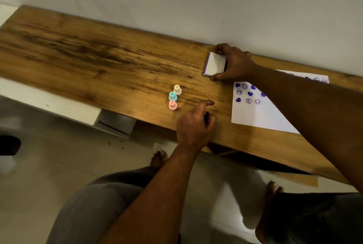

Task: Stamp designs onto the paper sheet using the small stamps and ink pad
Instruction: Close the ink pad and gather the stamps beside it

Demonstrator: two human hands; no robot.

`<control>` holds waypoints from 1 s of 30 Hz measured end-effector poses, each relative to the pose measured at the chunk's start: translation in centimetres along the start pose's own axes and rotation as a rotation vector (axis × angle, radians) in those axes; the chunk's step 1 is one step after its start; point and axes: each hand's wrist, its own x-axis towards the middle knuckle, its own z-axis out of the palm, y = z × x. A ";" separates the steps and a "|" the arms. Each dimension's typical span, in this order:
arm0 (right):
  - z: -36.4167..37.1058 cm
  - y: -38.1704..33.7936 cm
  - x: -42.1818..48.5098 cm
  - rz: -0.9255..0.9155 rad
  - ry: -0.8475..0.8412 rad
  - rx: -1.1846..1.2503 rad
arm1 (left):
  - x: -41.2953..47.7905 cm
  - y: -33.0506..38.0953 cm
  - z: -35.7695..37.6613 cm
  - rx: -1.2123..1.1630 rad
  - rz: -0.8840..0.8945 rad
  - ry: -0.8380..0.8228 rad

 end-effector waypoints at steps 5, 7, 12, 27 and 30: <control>-0.2 -0.1 -0.2 -0.012 0.007 0.022 | 0.0 -0.1 0.0 -0.010 0.010 0.014; -0.2 -0.1 -0.2 -0.014 -0.003 0.016 | 0.0 -0.1 0.0 -0.017 0.014 0.014; -0.2 -0.2 -0.2 -0.008 0.000 0.030 | 0.0 -0.2 0.1 -0.029 0.026 0.023; 2.4 -10.0 -1.2 -0.551 -0.102 -0.125 | 1.0 -2.8 -4.3 -0.121 -0.185 0.514; 3.6 -10.9 -1.0 -0.519 -0.136 -0.157 | 0.9 -3.7 -4.3 -0.062 -0.239 0.566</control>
